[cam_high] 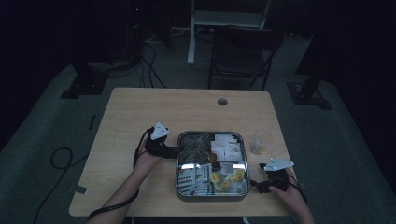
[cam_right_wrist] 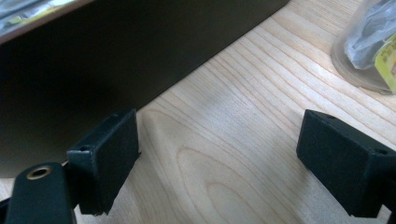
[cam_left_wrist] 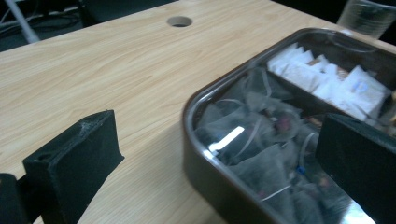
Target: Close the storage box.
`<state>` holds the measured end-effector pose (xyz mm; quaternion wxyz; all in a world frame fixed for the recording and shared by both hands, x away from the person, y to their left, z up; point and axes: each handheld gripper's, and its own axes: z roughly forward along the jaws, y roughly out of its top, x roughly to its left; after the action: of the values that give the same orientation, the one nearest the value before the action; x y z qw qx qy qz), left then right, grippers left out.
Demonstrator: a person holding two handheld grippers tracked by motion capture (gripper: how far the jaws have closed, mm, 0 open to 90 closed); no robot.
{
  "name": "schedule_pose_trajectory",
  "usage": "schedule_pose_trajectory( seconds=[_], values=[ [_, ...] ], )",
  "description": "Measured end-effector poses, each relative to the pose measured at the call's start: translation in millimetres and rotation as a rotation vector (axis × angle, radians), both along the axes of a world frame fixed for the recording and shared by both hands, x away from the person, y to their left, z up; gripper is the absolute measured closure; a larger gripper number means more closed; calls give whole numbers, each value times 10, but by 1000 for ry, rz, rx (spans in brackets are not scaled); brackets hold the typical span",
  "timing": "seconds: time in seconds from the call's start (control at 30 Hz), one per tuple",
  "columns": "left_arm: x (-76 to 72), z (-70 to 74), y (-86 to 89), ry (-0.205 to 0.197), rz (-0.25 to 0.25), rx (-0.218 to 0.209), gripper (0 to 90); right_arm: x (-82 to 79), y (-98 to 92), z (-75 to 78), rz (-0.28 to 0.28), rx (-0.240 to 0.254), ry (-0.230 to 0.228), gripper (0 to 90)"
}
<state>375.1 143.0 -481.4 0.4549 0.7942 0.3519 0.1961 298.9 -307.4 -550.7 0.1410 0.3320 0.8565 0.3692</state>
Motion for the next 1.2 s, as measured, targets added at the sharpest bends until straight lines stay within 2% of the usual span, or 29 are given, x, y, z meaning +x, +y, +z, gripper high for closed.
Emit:
schedule_pose_trajectory(
  seconds=[0.1,0.3,0.47,0.57,0.7,0.83,1.2],
  values=[
    [15,-17,49,-3,16,12,5,0,0,0,0,0,0,123],
    [33,-70,186,15,52,-6,5,0,0,0,0,0,0,123],
    [26,-102,261,14,71,7,5,0,0,0,0,0,0,123],
    [22,-125,328,15,90,-10,5,0,0,0,0,0,0,123],
    [14,-155,400,14,108,-7,5,0,0,0,0,0,0,123],
    [2,-220,534,20,142,16,5,0,0,0,0,0,0,123],
    [-66,-311,793,36,220,2,5,0,0,0,0,0,0,123]
  ],
)
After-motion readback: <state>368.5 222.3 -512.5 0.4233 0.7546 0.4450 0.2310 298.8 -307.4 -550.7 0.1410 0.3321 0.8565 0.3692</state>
